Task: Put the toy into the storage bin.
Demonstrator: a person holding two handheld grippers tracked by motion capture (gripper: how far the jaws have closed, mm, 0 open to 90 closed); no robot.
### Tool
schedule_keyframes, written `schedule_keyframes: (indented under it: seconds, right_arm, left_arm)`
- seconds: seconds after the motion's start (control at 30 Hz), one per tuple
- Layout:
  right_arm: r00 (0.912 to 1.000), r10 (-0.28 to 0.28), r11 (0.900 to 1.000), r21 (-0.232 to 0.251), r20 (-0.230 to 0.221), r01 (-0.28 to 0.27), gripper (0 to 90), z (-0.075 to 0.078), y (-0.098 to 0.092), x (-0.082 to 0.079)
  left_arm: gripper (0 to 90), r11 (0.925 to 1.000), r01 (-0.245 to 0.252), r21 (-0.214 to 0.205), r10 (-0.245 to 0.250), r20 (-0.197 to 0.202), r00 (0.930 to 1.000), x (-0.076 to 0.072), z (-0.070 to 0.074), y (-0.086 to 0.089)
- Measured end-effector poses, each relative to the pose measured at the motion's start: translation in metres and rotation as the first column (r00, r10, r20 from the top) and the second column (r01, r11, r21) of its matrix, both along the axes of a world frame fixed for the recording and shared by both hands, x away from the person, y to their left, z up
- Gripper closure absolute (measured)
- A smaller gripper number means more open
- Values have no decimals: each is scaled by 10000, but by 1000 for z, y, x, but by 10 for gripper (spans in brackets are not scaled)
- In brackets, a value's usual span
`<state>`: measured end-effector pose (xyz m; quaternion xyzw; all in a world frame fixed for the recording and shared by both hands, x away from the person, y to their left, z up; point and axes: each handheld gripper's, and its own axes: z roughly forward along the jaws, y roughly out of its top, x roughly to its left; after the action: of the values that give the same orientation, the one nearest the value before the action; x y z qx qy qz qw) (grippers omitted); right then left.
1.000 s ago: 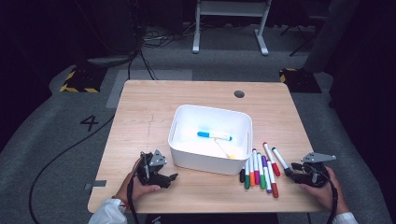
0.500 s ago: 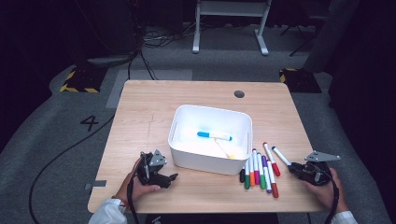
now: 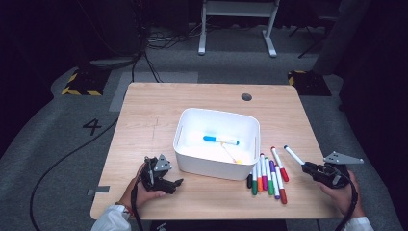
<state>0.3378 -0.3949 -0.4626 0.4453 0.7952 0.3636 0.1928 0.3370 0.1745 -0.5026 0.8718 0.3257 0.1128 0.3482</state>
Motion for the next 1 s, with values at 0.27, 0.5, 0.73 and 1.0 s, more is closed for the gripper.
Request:
schedule_keyframes:
  seconds: [0.27,0.5,0.73,1.0]
  right_arm:
    - [9980,375,9993,61,510,-379,737,21,8,1]
    - [9923,692,9968,323,1032,-728,737,46,18,5]
    - [9820,1135,9929,180,1508,-1175,737,68,34,10]
    - [9671,1701,9845,96,1890,-1751,737,89,53,15]
  left_arm:
    - [148,10000,-11,5,11,0,10000,0,0,0]
    - [148,10000,-13,12,13,-2,10000,0,0,0]
    - [148,10000,-8,5,8,-1,10000,0,0,0]
    - [148,10000,-8,2,8,2,10000,0,0,0]
